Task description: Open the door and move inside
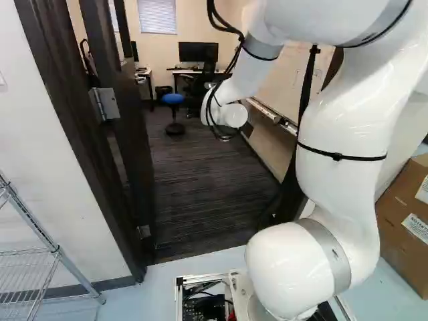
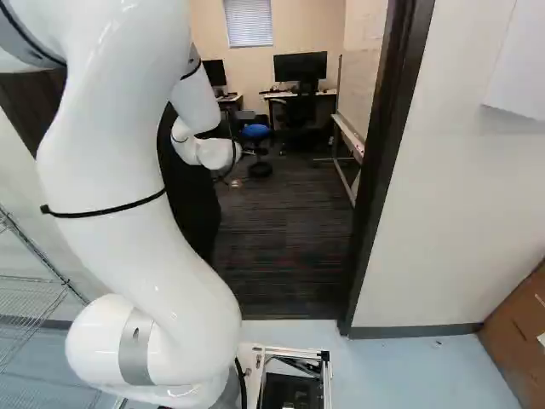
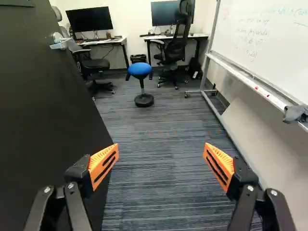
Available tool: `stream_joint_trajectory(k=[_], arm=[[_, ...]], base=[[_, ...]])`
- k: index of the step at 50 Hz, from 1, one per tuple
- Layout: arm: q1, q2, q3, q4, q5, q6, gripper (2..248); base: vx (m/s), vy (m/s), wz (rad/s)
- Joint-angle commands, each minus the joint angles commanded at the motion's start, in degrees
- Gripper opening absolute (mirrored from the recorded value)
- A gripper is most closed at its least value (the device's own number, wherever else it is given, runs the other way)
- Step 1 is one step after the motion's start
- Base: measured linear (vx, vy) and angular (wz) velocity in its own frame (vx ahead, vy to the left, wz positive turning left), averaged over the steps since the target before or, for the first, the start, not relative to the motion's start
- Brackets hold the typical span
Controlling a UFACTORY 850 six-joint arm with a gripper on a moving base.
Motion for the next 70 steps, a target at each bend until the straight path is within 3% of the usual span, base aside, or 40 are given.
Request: stream_joint_trajectory(k=[40, 70], arm=[[-3.78, 15.31, 21.12, -2.94, 6.04, 0.0, 247], [-5.72, 23.16, 31.95, -4.45, 9.14, 0.0, 247]], base=[[0.0, 0.0, 0.0], [0.0, 0.0, 0.0]])
